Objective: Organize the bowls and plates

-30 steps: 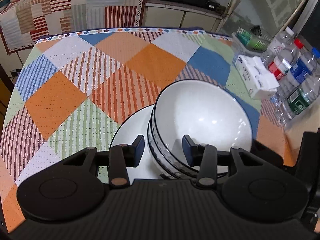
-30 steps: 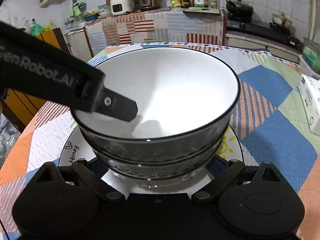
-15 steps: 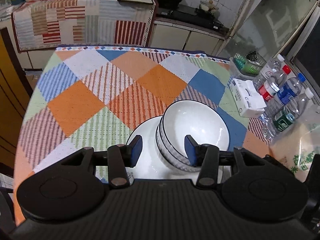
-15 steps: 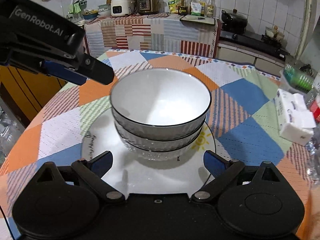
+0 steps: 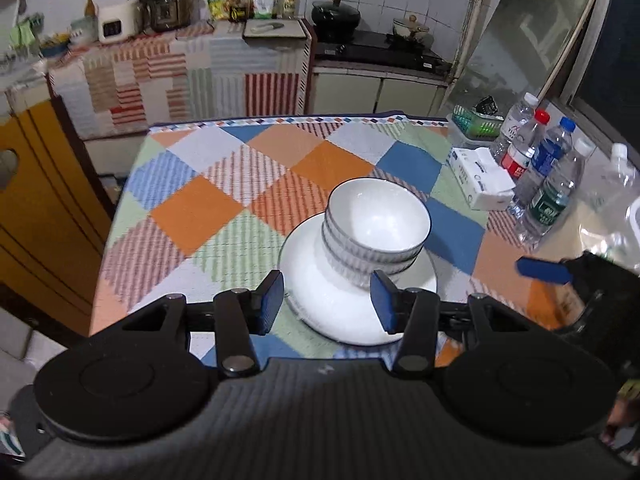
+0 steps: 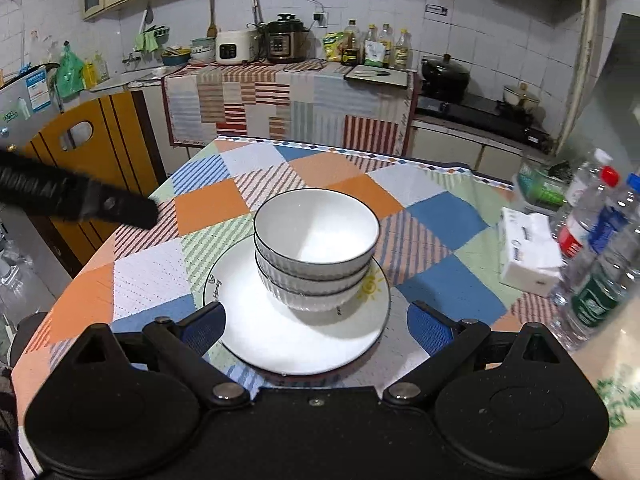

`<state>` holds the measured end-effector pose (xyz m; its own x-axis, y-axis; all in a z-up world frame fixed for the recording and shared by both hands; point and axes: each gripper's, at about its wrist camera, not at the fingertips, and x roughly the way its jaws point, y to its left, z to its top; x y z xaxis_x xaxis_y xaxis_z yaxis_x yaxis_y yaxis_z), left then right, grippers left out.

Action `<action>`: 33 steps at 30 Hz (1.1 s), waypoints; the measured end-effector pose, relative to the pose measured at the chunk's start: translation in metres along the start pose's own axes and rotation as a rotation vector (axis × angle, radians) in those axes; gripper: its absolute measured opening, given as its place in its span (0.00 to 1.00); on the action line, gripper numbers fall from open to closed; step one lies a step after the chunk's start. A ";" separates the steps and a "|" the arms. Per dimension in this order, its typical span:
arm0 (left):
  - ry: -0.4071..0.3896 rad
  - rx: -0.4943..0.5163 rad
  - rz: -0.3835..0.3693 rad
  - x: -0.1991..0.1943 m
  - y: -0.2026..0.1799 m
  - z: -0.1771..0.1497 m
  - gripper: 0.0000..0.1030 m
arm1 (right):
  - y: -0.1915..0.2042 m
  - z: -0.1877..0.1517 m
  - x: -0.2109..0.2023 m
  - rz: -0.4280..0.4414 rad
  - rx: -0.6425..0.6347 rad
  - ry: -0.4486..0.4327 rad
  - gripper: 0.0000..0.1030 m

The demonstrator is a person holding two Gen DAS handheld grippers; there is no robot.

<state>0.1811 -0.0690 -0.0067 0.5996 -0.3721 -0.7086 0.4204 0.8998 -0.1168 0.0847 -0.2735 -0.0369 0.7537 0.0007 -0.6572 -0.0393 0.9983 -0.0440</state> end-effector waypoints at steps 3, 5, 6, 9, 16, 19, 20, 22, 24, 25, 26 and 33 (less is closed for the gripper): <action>-0.016 0.022 0.034 -0.016 -0.003 -0.014 0.48 | 0.000 -0.004 -0.011 -0.028 0.008 0.019 0.96; -0.020 0.032 0.052 -0.023 -0.006 -0.022 0.49 | -0.001 -0.008 -0.019 -0.049 0.012 0.028 0.96; -0.023 0.034 0.058 -0.027 -0.007 -0.026 0.50 | -0.001 -0.010 -0.023 -0.053 0.014 0.030 0.96; -0.015 0.028 0.049 -0.033 -0.011 -0.035 0.54 | -0.001 -0.016 -0.031 -0.066 0.023 0.045 0.96; -0.004 0.000 0.028 -0.044 -0.019 -0.054 0.61 | -0.002 -0.029 -0.057 -0.104 0.021 0.043 0.96; -0.012 -0.008 0.038 -0.049 -0.021 -0.060 0.65 | 0.001 -0.033 -0.067 -0.111 0.031 0.029 0.97; -0.017 -0.008 0.050 -0.050 -0.022 -0.061 0.66 | 0.002 -0.034 -0.070 -0.115 0.033 0.022 0.97; -0.032 -0.006 0.085 -0.051 -0.023 -0.064 0.68 | 0.005 -0.036 -0.075 -0.124 0.032 0.008 0.98; -0.036 -0.004 0.115 -0.049 -0.024 -0.065 0.76 | 0.009 -0.038 -0.078 -0.139 0.026 -0.006 0.98; -0.038 -0.008 0.119 -0.048 -0.024 -0.066 0.77 | 0.010 -0.039 -0.079 -0.137 0.024 -0.010 0.98; -0.035 -0.012 0.118 -0.046 -0.023 -0.067 0.79 | 0.011 -0.040 -0.079 -0.133 0.025 -0.012 0.98; -0.029 -0.032 0.128 -0.042 -0.016 -0.076 0.90 | 0.007 -0.052 -0.077 -0.141 0.070 -0.020 0.98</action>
<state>0.0973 -0.0500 -0.0278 0.6666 -0.2594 -0.6988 0.3172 0.9471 -0.0490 -0.0080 -0.2693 -0.0259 0.7614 -0.1394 -0.6332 0.1133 0.9902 -0.0817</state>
